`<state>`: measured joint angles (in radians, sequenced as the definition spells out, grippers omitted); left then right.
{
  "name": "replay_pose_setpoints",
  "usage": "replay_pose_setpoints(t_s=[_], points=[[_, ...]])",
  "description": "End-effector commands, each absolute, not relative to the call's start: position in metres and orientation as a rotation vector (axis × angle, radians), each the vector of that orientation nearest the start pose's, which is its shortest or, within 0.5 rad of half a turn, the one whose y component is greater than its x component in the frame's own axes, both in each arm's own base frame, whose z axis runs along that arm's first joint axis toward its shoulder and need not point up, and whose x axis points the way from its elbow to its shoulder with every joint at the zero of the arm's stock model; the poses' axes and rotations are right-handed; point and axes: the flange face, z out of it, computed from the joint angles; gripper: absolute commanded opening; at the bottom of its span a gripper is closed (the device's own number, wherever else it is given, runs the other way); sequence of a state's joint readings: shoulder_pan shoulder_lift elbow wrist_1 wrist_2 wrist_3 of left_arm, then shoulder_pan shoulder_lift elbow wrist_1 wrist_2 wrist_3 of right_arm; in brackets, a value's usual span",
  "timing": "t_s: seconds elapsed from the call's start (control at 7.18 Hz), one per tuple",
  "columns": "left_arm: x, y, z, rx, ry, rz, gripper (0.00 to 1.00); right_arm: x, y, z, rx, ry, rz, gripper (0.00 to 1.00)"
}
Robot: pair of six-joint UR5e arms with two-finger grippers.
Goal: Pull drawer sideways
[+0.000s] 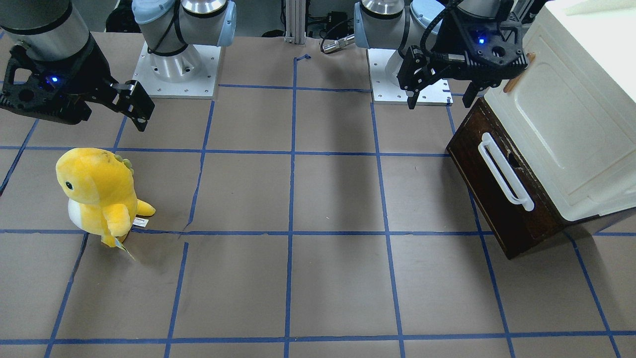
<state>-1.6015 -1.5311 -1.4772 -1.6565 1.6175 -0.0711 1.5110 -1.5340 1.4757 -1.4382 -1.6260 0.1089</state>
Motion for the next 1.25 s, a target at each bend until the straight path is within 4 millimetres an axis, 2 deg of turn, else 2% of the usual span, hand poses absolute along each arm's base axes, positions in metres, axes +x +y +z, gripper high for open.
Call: replay_pose_setpoints(t_s=[0.0, 0.28, 0.42, 0.56, 0.7, 0.97, 1.11], points=[[-0.143, -0.472, 0.544, -0.073, 3.095, -0.073, 1.00, 0.098, -0.506, 0.504, 0.266, 3.185, 0.116, 1.00], [-0.142, -0.472, 0.543, -0.082, 3.085, -0.062, 1.00, 0.098, -0.506, 0.504, 0.266, 3.185, 0.116, 1.00], [-0.142, -0.469, 0.540, -0.129, 3.076, -0.001, 1.00, 0.098, -0.506, 0.504, 0.266, 3.185, 0.116, 1.00], [-0.152, -0.468, 0.534, -0.106, 3.042, 0.018, 1.00, 0.098, -0.506, 0.504, 0.266, 3.185, 0.116, 1.00], [-0.171, -0.473, 0.520, -0.079, 3.005, 0.033, 1.00, 0.098, -0.506, 0.504, 0.266, 3.185, 0.116, 1.00], [-0.197, -0.490, 0.476, -0.021, 2.820, 0.108, 1.00, 0.098, -0.506, 0.504, 0.266, 3.185, 0.116, 1.00], [-0.213, -0.488, 0.437, 0.008, 2.737, 0.169, 1.00, 0.098, -0.506, 0.504, 0.266, 3.185, 0.116, 1.00]])
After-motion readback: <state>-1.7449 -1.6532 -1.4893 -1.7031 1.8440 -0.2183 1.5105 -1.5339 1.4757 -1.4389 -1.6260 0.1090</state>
